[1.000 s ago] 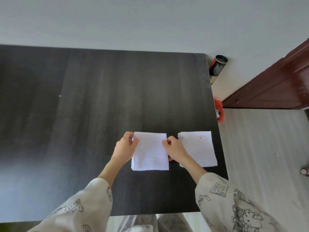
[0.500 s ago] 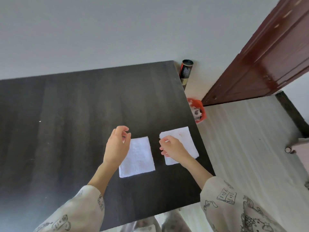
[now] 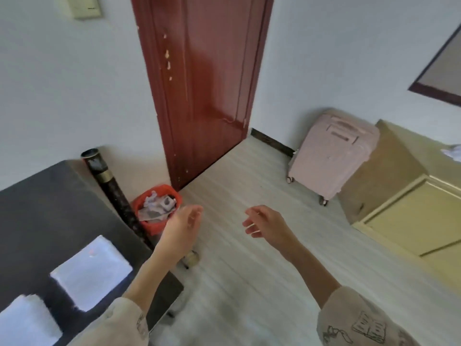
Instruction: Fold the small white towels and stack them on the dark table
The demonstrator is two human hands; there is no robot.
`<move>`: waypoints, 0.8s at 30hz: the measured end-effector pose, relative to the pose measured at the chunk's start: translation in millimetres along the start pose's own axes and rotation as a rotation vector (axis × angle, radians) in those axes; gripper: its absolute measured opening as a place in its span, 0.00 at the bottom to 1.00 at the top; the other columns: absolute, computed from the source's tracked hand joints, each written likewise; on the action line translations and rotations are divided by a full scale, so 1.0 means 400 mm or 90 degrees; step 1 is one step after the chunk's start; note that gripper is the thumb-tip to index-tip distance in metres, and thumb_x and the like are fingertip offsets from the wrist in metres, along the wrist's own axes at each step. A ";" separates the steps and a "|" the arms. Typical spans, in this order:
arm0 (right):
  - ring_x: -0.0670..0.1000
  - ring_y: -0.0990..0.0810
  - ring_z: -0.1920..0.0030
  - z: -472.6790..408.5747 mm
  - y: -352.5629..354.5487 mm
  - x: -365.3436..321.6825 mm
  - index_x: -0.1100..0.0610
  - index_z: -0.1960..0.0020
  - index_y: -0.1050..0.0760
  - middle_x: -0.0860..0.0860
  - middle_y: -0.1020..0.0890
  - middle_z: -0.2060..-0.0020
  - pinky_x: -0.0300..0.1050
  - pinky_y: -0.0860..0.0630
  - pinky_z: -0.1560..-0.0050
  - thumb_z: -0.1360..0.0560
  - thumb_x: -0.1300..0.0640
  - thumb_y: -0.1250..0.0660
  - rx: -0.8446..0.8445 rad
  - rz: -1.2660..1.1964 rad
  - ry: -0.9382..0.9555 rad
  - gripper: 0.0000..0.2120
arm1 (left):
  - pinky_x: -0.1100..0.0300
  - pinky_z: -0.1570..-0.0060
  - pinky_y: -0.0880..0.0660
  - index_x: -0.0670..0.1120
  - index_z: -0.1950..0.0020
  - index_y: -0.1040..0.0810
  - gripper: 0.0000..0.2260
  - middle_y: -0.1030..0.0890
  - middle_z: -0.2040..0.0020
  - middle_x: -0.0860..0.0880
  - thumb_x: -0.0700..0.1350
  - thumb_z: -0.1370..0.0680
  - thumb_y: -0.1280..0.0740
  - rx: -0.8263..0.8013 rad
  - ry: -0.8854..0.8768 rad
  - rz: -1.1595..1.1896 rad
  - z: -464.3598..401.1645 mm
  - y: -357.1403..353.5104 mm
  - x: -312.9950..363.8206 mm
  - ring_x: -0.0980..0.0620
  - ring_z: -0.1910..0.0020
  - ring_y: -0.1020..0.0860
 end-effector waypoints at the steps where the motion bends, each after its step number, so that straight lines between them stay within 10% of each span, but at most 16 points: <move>1: 0.50 0.20 0.60 0.016 0.092 0.031 0.59 0.45 0.26 0.52 0.19 0.59 0.43 0.23 0.56 0.20 0.56 0.41 0.035 -0.016 -0.002 0.09 | 0.65 0.53 0.30 0.43 0.40 0.25 0.11 0.21 0.47 0.47 0.40 0.21 0.39 -0.021 -0.028 0.002 -0.021 -0.068 0.069 0.51 0.51 0.22; 16: 0.51 0.21 0.62 0.111 0.991 0.375 0.60 0.48 0.25 0.53 0.19 0.62 0.41 0.24 0.59 0.21 0.57 0.40 0.415 -0.189 -0.079 0.08 | 0.80 0.59 0.32 0.44 0.43 0.23 0.09 0.23 0.52 0.53 0.41 0.22 0.38 -0.325 -0.317 0.011 -0.242 -0.822 0.781 0.55 0.56 0.24; 24: 0.52 0.20 0.61 -0.099 1.436 0.468 0.60 0.47 0.25 0.53 0.19 0.61 0.43 0.24 0.58 0.20 0.57 0.42 0.486 -0.204 -0.107 0.09 | 0.68 0.53 0.32 0.44 0.42 0.24 0.10 0.21 0.47 0.49 0.42 0.21 0.39 -0.413 -0.363 0.010 -0.538 -1.199 1.076 0.54 0.53 0.24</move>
Point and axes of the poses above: each hand's wrist, its own z-axis away from the middle knuckle, its own y-axis out of the back of the hand, x = y × z, the point moved 1 cm from there along -z, towards the middle knuckle
